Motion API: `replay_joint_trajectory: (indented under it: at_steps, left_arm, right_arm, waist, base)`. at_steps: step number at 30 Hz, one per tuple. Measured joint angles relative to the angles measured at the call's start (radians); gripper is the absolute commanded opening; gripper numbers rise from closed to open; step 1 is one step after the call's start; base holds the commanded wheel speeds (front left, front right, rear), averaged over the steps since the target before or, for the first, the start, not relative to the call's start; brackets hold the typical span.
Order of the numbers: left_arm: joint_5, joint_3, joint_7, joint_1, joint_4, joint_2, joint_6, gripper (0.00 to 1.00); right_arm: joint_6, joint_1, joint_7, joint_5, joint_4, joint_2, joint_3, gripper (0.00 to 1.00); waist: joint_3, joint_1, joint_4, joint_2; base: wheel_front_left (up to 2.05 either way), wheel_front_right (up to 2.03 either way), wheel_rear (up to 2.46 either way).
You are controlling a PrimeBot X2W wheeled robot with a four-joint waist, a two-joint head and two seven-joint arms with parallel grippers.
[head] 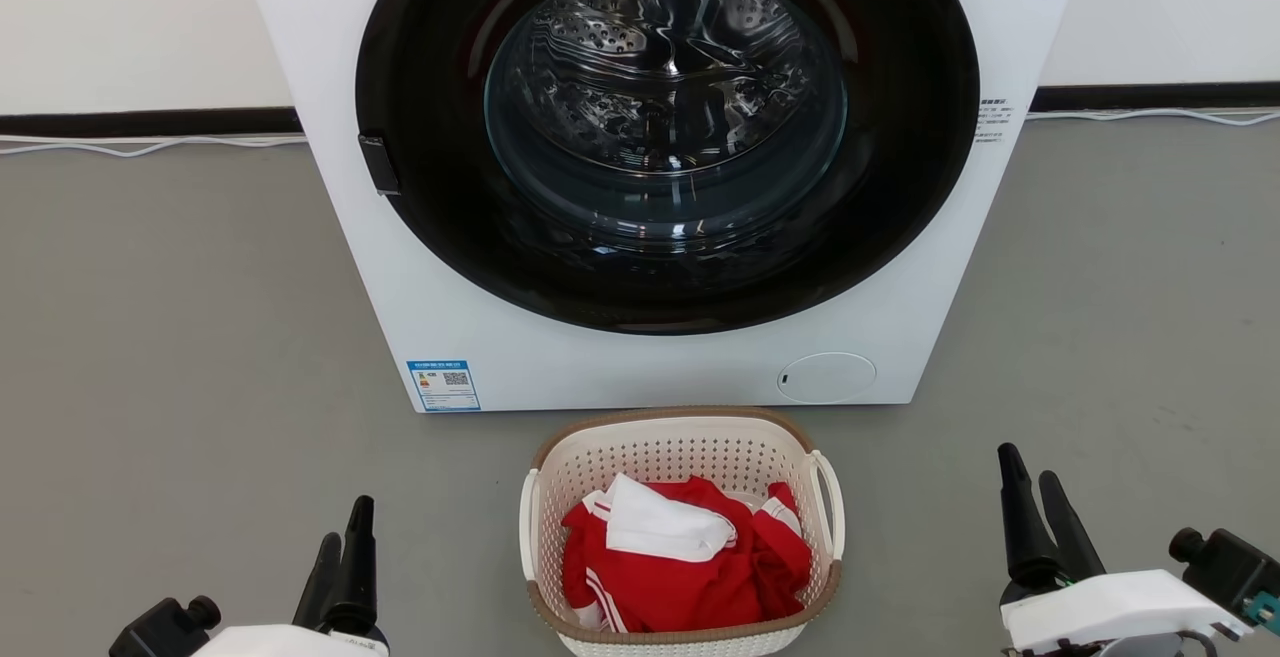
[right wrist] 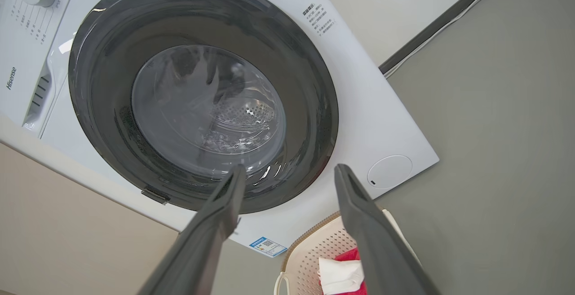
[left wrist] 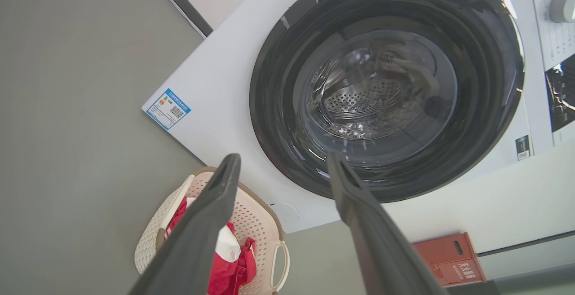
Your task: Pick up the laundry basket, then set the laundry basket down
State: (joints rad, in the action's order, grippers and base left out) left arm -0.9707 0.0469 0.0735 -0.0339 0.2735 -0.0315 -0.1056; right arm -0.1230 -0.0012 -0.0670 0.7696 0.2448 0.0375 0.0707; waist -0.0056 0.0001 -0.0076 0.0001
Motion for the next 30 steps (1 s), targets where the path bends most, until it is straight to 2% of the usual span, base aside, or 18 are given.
replay_joint_trajectory:
  at_steps: [30]
  left_arm:
    - [0.307, -0.009, 0.083, -0.020, -0.033, -0.003, 0.001, 1.00]
  right_arm:
    - [0.000, 0.002, -0.088, -0.357, -0.007, 0.001, -0.015, 1.00]
  waist:
    - [-0.003, -0.0001, -0.003, 0.0000]
  base:
    - [0.00, 0.00, 0.00]
